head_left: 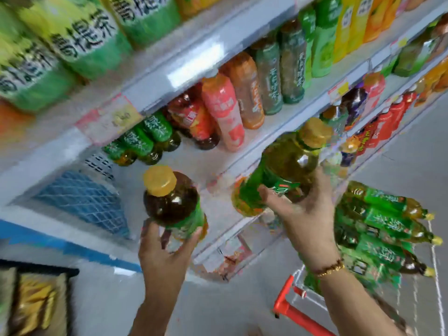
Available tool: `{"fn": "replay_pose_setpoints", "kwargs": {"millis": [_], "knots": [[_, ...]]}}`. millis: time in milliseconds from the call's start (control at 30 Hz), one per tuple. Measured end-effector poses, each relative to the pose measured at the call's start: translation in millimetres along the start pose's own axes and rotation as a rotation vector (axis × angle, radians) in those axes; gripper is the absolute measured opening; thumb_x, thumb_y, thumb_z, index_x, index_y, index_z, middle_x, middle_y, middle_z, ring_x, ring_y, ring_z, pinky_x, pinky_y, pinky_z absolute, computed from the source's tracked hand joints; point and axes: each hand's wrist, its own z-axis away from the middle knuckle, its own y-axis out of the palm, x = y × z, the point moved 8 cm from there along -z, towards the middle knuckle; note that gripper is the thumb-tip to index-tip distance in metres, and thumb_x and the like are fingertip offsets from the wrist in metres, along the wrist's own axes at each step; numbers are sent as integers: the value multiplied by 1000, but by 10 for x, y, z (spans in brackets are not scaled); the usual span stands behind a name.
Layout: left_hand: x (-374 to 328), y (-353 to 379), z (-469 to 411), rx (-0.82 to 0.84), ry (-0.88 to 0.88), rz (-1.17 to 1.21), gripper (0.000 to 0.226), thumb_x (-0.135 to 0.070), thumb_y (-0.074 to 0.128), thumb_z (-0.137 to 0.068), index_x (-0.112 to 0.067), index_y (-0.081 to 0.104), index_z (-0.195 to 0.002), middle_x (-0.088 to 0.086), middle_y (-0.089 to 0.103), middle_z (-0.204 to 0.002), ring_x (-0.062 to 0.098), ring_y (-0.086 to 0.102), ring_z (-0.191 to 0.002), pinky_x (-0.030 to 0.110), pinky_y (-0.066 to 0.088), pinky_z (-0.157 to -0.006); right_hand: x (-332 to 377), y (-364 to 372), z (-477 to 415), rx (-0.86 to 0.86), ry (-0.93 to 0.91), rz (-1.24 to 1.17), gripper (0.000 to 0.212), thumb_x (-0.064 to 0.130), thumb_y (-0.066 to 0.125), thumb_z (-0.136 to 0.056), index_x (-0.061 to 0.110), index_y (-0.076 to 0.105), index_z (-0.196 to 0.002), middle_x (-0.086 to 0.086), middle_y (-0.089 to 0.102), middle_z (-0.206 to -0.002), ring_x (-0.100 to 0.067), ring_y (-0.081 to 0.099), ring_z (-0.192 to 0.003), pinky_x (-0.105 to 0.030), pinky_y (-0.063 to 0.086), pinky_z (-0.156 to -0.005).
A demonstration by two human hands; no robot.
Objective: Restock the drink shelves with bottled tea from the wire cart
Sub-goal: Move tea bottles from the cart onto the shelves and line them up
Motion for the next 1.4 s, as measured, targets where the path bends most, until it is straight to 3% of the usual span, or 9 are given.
{"fn": "replay_pose_setpoints", "kwargs": {"millis": [67,167,233,333,467,600,867,1067,1400], "knots": [[-54,-262,-259,-122,32,-57,87,-68,79,-51,-3,61,-106,19,67,-98,18,66,-89,18,52,-83,20,458,-69,39,-51,-50,51,21,81,-62,24,54,-104,-9,62,-105,-19,63,-94,-26,52,-78],[-102,-369,-574,-234,96,-207,70,-14,91,-52,8,56,-110,18,60,-100,-20,53,-86,-7,33,-78,-51,1091,-204,116,-116,-39,52,12,83,-65,20,53,-108,-9,57,-107,-17,59,-98,-22,50,-81],[19,-334,-720,-242,91,-246,65,6,86,-54,10,55,-111,21,59,-99,-4,54,-88,-9,30,-77,-137,1441,-285,163,-174,-1,58,9,82,-66,18,52,-114,-2,53,-110,-13,55,-104,-28,51,-85],[266,-286,-911,-242,57,-178,54,-3,85,-62,-5,58,-109,8,61,-105,12,57,-96,4,43,-81,-313,1806,-419,217,-249,93,66,11,81,-65,23,49,-121,1,51,-114,-18,53,-109,-41,49,-89],[475,-270,-1125,-262,-34,-134,45,-15,81,-71,4,60,-106,15,64,-103,22,60,-92,6,42,-69,-527,2110,-608,322,-228,279,66,18,78,-64,14,53,-125,-6,53,-120,-18,52,-109,-35,48,-91],[673,-314,-1332,-350,-94,-86,48,-16,79,-73,8,56,-108,21,61,-107,24,58,-91,-2,39,-58,-562,2357,-682,368,-256,413,66,19,79,-65,9,53,-125,-10,51,-118,-20,50,-106,-10,34,-82],[952,-297,-1512,-390,-129,-64,59,-16,81,-70,3,51,-116,15,57,-116,22,59,-98,15,54,-74,-1087,2292,-511,272,-135,639,64,21,77,-68,11,51,-126,-11,48,-120,-27,52,-103,-28,42,-82],[1015,-357,-1868,-509,-196,45,47,-4,81,-68,-4,47,-100,14,60,-104,23,60,-91,5,47,-64,-1155,2426,-817,220,-81,614,53,19,76,-71,3,49,-114,-16,52,-119,-31,52,-104,-26,35,-76],[1197,-412,-2218,-525,-169,14,53,-5,80,-71,8,50,-113,7,58,-103,14,57,-92,15,50,-76,-1247,2502,-879,228,-111,651,62,24,74,-71,8,47,-125,-11,48,-125,-29,52,-108,-32,42,-80]]}}
